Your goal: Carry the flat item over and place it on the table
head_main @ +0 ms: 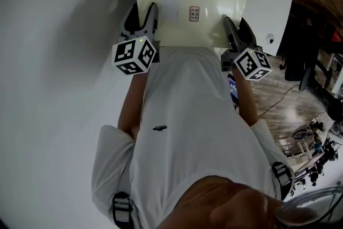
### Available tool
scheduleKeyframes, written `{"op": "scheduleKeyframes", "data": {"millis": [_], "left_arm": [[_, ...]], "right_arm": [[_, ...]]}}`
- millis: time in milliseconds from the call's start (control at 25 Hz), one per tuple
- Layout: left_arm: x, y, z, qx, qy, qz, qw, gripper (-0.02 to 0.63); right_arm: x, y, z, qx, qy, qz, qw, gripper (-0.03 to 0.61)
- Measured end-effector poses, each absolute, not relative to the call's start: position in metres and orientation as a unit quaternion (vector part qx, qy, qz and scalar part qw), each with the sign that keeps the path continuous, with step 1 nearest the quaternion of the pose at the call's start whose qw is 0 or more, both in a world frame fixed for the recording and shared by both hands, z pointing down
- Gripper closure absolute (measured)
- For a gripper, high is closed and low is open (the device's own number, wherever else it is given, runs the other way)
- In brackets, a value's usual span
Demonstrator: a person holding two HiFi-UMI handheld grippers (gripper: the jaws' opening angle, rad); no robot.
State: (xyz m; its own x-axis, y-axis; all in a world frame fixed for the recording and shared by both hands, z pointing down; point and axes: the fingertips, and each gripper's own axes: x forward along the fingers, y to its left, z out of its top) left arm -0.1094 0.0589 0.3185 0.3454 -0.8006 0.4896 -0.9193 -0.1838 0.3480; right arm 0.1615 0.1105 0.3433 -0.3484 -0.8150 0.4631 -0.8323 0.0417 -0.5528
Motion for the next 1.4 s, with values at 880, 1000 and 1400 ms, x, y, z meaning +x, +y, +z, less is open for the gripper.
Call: {"op": "scheduleKeyframes", "data": {"millis": [880, 1000, 1400], "left_arm": [[-0.112, -0.013, 0.398, 0.738, -0.563, 0.14, 0.346, 0.376], [-0.115, -0.016, 0.417, 0.737, -0.557, 0.144, 0.355, 0.376], [-0.124, -0.036, 0.477, 0.738, -0.542, 0.145, 0.375, 0.376]], "right_arm": [[0.159, 0.04, 0.419, 0.556, -0.704, 0.44, 0.046, 0.288], [0.156, 0.039, 0.435, 0.558, -0.699, 0.444, 0.054, 0.288], [0.147, 0.025, 0.49, 0.561, -0.688, 0.457, 0.062, 0.288]]}}
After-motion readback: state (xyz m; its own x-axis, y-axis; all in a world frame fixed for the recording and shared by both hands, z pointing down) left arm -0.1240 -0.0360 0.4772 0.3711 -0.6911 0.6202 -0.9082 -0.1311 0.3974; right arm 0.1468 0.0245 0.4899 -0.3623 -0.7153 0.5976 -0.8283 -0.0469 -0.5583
